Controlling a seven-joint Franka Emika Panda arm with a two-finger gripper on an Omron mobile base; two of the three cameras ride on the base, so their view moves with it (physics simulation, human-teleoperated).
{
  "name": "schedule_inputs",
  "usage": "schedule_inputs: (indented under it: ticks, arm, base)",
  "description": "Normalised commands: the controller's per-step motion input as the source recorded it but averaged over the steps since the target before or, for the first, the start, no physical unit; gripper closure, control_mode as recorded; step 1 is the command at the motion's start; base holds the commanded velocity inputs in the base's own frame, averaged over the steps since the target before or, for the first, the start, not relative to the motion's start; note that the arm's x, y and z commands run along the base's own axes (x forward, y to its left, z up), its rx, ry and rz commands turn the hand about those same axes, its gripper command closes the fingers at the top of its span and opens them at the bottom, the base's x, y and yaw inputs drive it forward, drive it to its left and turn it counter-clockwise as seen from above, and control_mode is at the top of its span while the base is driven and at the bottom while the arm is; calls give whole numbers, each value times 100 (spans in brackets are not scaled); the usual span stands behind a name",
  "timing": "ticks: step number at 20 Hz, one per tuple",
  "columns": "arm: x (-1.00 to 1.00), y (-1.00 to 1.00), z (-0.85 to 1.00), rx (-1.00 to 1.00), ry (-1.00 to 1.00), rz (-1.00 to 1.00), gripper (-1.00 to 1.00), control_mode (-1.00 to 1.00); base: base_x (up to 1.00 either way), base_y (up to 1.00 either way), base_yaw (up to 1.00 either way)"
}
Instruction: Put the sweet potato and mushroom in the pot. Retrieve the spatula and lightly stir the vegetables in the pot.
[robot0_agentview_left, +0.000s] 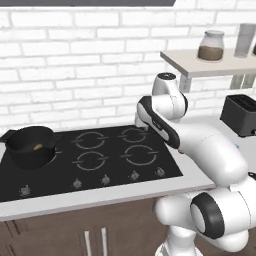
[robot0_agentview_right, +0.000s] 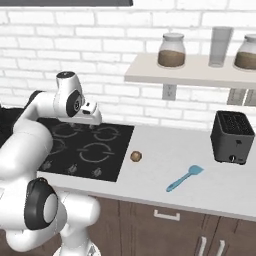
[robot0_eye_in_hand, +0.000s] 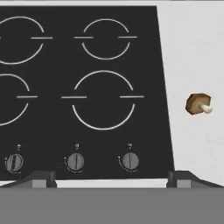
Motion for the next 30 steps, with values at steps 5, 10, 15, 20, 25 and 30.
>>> schedule_inputs:
  ticks: [5, 10, 15, 20, 25, 30]
  arm:
    - [0, 0, 0, 0, 0, 0, -100, 100]
    - [0, 0, 0, 0, 0, 0, -100, 100]
    - [12, -35, -28, 7, 7, 0, -100, -100]
    - [33, -14, -43, 7, 4, -3, -100, -100]
    - [20, -9, -41, 5, 0, -8, -100, -100]
    - [10, -35, -42, 0, 3, -12, -100, -100]
  base:
    - [22, -44, 0]
    - [0, -39, 0]
    - [0, -6, 0]
    - [0, 0, 0]
    - [0, 0, 0]
    - [0, 0, 0]
